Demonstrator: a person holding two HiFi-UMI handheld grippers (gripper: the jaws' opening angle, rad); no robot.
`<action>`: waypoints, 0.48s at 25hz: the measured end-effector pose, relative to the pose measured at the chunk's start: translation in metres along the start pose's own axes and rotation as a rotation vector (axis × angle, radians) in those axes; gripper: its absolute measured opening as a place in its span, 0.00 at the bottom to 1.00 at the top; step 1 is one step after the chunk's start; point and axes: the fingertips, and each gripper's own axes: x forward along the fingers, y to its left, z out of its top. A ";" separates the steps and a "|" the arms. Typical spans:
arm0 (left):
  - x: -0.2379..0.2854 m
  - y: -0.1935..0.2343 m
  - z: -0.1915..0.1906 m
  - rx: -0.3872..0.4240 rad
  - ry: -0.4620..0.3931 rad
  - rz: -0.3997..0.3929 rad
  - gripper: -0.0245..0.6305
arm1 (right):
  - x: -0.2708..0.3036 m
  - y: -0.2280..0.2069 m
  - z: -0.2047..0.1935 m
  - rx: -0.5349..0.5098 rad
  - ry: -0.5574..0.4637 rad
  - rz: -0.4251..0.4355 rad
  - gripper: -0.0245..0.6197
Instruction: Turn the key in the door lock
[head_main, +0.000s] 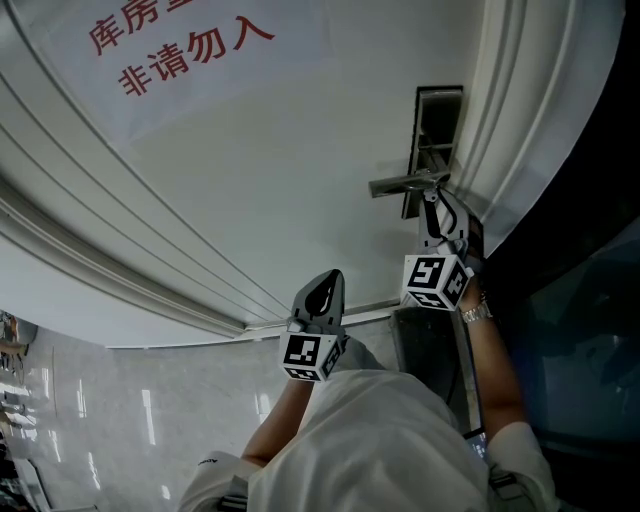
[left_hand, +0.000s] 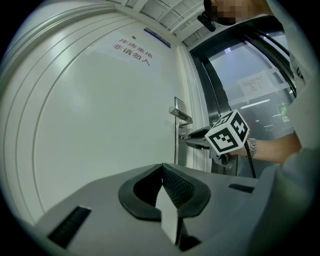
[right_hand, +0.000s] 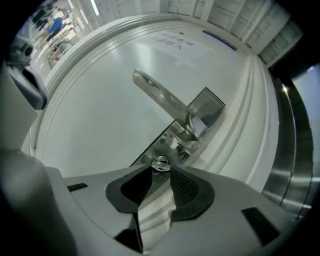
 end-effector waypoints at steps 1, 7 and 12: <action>0.000 0.000 -0.001 -0.002 0.005 0.001 0.05 | 0.000 -0.001 0.001 0.049 -0.001 0.000 0.22; -0.002 0.001 -0.005 -0.006 0.011 0.007 0.05 | 0.000 -0.003 0.002 0.222 -0.021 -0.002 0.22; -0.005 0.003 -0.010 -0.014 0.033 0.023 0.05 | 0.001 -0.004 0.001 0.410 -0.037 0.034 0.22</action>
